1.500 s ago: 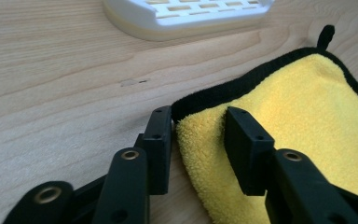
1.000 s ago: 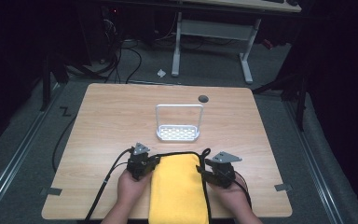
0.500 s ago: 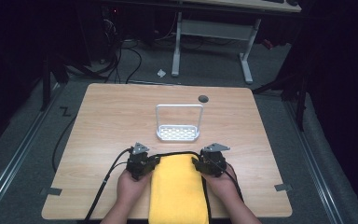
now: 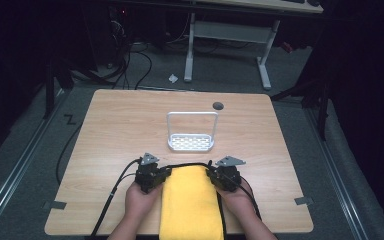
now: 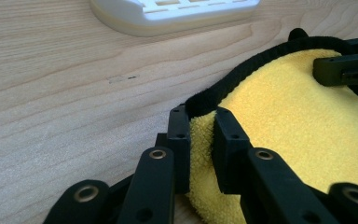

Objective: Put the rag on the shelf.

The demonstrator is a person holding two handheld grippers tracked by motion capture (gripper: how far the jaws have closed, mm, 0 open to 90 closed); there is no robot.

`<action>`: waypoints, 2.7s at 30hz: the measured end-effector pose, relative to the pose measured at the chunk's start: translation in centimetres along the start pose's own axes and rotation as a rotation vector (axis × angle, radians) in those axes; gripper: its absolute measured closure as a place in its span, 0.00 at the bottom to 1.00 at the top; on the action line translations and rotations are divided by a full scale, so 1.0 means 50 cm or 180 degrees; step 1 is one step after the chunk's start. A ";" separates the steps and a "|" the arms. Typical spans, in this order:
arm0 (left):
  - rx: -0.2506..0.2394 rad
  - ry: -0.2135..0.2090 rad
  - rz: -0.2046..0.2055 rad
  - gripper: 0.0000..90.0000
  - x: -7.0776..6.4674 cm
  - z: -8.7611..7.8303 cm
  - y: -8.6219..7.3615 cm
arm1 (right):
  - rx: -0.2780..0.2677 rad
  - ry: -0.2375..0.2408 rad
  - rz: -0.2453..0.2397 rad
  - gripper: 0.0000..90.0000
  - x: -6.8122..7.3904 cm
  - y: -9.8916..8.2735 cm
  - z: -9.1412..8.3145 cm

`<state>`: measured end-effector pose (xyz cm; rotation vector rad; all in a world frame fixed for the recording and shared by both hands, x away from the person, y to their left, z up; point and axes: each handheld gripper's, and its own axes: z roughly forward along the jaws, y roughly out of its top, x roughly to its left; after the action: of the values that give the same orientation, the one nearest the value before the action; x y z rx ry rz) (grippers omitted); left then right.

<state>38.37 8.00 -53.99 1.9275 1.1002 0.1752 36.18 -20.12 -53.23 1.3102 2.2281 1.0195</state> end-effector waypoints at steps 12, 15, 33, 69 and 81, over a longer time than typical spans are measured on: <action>-0.0251 -0.0073 -0.0011 0.92 0.001 -0.017 -0.007 | -0.0119 0.0006 -0.0045 0.87 0.009 0.004 -0.011; -0.0254 -0.0091 -0.0046 0.92 0.004 -0.019 -0.005 | -0.0197 -0.0014 -0.0107 0.87 0.016 0.007 -0.018; -0.0675 -0.0023 0.0104 0.92 -0.032 -0.073 0.032 | -0.0683 0.0064 -0.0268 0.87 0.031 0.040 -0.086; -0.1394 0.0124 0.0463 0.92 -0.076 -0.219 0.206 | -0.1359 -0.0018 -0.0339 0.87 0.041 0.190 -0.192; -0.1621 0.0136 0.0567 0.92 -0.098 -0.265 0.268 | -0.1668 -0.0051 -0.0378 0.87 0.040 0.250 -0.250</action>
<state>37.21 9.67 -34.61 1.5607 0.8107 0.5432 34.93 -19.57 -35.48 0.9374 1.8194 1.4127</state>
